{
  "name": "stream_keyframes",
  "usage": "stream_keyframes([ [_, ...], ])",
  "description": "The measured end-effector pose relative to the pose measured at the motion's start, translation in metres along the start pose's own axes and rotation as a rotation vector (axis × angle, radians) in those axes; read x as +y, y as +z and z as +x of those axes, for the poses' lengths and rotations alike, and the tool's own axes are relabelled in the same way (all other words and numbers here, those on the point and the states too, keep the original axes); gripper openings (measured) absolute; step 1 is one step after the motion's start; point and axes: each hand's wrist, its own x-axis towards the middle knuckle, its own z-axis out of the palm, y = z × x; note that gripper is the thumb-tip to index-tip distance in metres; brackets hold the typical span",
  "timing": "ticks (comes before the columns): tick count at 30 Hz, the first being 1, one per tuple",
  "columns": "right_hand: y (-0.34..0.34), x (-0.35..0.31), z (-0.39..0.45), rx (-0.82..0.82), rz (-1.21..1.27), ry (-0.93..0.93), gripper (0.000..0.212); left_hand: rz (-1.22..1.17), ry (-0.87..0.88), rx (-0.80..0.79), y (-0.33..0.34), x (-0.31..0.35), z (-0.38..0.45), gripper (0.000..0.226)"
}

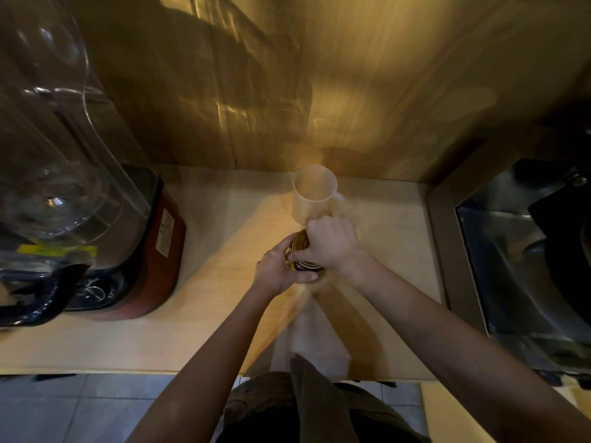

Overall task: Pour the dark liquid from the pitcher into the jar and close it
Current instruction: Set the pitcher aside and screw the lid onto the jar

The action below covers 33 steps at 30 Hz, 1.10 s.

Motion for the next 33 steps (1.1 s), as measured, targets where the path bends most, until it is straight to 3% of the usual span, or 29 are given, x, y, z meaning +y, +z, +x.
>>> stream_keyframes([
  [18, 0.001, 0.001, -0.003, 0.062, -0.005, -0.039, 0.05, -0.02, -0.011, 0.014, 0.003, 0.001, -0.003, 0.109],
  [25, 0.005, -0.005, 0.001, 0.08, 0.01, 0.026, 0.052, -0.014, -0.015, 0.026, 0.004, 0.002, -0.004, 0.108],
  [29, 0.009, -0.001, -0.001, 0.068, 0.072, 0.114, 0.059, -0.042, -0.015, 0.04, 0.004, 0.0, -0.004, 0.092],
  [33, 0.006, 0.015, -0.011, 0.002, 0.053, 0.163, 0.065, -0.018, -0.015, 0.016, 0.005, 0.001, -0.003, 0.104],
])
